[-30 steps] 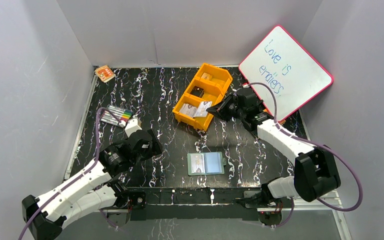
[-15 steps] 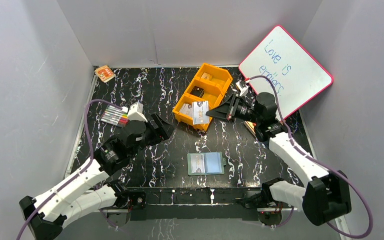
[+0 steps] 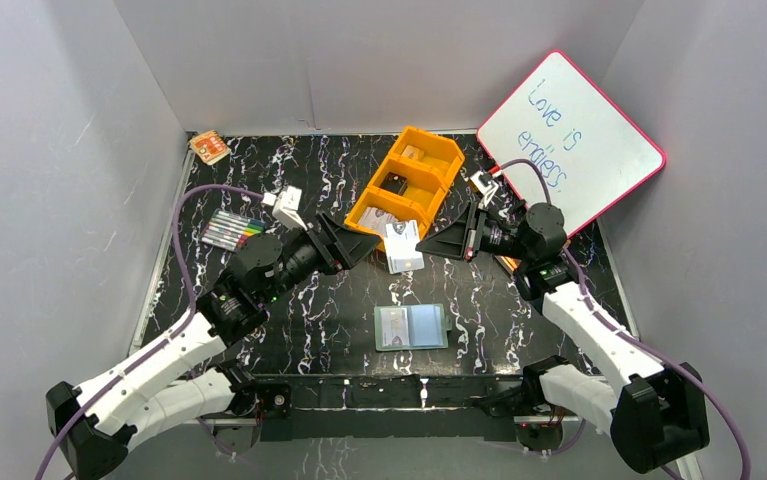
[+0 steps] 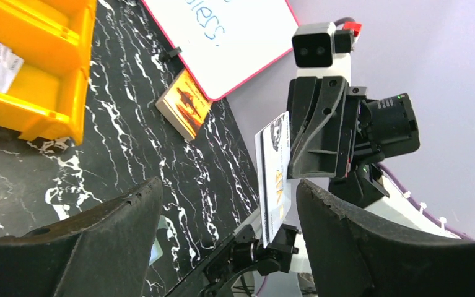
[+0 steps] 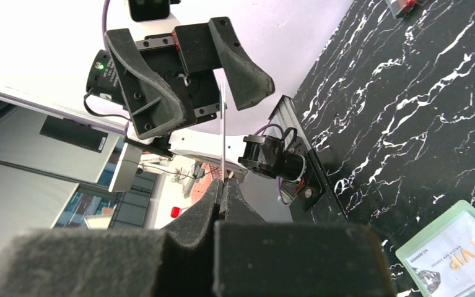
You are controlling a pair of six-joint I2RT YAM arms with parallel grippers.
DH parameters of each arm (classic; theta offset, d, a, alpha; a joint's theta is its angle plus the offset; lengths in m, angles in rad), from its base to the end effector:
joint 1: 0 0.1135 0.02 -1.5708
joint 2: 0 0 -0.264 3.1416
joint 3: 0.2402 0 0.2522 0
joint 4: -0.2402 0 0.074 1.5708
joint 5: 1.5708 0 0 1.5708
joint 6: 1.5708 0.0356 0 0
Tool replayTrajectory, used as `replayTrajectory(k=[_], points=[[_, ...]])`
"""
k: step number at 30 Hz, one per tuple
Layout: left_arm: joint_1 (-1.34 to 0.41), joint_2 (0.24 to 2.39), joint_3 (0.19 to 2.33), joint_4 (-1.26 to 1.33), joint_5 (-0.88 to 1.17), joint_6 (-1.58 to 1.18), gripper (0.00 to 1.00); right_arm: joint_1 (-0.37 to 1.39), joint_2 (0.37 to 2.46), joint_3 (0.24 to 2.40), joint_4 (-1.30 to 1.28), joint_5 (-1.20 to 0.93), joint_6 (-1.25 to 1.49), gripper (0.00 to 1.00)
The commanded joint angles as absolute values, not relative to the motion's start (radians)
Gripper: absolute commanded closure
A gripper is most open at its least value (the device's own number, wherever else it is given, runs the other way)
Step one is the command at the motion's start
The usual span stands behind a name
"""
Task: Put the credit cards into the card holder
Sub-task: Pick up the credit card from the storage box.
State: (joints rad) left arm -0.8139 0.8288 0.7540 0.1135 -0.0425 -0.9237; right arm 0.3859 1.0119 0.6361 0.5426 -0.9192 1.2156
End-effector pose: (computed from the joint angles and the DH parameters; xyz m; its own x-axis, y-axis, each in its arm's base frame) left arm 0.1383 -0.1442 0.3539 -0.5402 -0.5889 -0.6011 0.4415 0.4098 -0.7982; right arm 0.1970 0.1106 0.3191 -0.8416 0.2718 -0.4667 -0.4762 0.0342 0.8787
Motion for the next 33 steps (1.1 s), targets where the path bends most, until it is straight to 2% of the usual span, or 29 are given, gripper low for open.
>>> replayTrajectory(k=[1, 9, 17, 33], points=[[-0.812, 0.851, 0.746, 0.221, 0.045, -0.911, 0.25, 0.382, 1.013, 0.624, 0.700, -0.953, 1.267, 1.00], [-0.812, 0.864, 0.735, 0.215, 0.053, -0.904, 0.33, 0.383, 1.041, 0.604, 0.824, -0.959, 1.347, 1.00], [-0.811, 0.880, 0.726, 0.224, 0.064, -0.899, 0.41, 0.383, 1.042, 0.609, 0.834, -0.963, 1.356, 1.00], [-0.810, 0.920, 0.724, 0.332, 0.156, -0.922, 0.48, 0.390, 1.037, 0.608, 0.837, -0.959, 1.367, 1.00]])
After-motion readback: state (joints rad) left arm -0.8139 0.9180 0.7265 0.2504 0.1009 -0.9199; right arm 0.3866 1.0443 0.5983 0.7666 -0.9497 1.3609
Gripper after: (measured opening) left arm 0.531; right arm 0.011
